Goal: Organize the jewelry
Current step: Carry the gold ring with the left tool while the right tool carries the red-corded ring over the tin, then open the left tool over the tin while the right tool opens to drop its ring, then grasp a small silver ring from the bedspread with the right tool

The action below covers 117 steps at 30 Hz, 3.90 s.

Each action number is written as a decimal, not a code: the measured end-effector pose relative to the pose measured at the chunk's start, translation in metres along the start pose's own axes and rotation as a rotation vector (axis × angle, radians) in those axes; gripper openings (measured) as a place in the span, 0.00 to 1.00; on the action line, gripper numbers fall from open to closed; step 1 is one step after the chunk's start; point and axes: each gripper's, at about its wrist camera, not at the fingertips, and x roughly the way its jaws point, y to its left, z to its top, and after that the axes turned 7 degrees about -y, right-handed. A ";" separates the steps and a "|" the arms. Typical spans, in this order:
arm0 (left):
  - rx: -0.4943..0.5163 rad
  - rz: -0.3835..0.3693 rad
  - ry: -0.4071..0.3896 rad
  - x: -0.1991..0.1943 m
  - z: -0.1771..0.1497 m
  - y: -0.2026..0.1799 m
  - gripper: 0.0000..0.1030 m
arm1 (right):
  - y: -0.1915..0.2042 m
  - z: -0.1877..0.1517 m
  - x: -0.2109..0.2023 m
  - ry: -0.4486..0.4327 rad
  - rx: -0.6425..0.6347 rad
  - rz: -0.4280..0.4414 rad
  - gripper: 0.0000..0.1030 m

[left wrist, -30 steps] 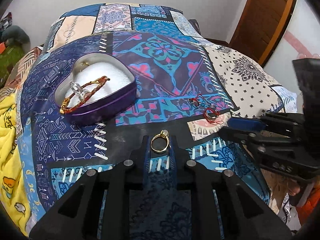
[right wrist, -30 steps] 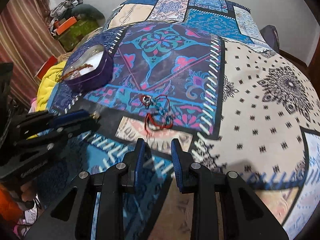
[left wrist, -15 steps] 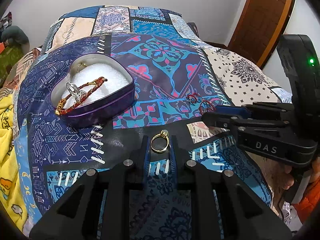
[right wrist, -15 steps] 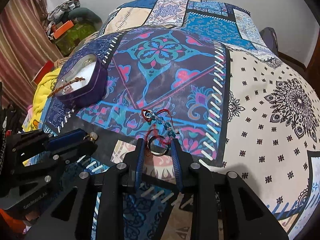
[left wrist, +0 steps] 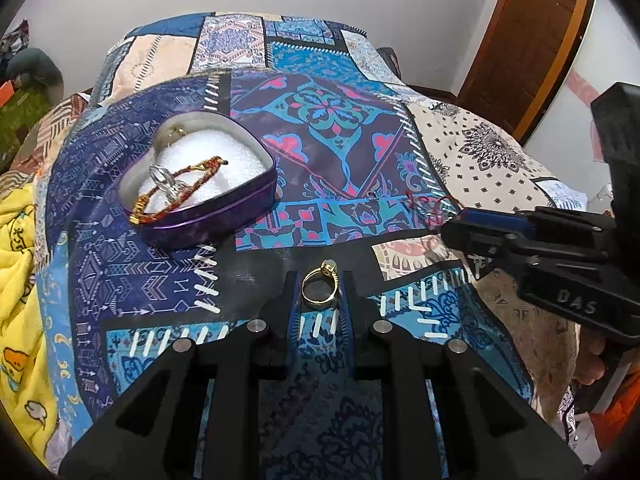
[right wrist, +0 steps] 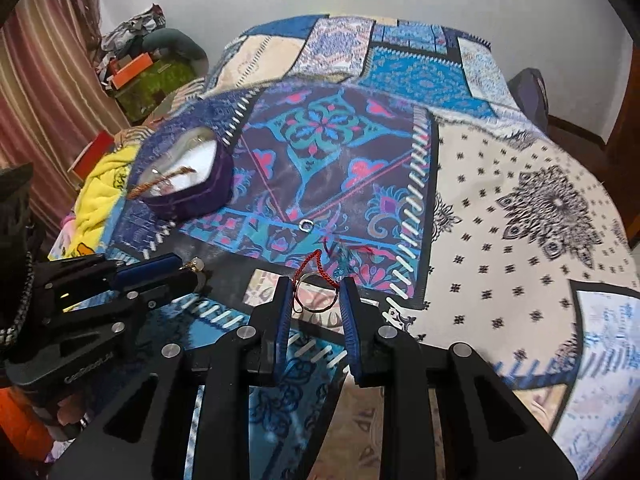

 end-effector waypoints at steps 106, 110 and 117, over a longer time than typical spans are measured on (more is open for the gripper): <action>-0.089 -0.079 0.013 0.000 0.003 0.039 0.33 | 0.007 0.021 0.063 0.073 -0.087 -0.009 0.22; -0.097 -0.080 0.018 0.007 0.009 0.038 0.33 | 0.012 0.021 0.064 0.063 -0.108 -0.001 0.12; -0.092 -0.062 0.032 0.019 0.016 0.030 0.33 | 0.018 0.020 0.065 0.059 -0.135 -0.011 0.08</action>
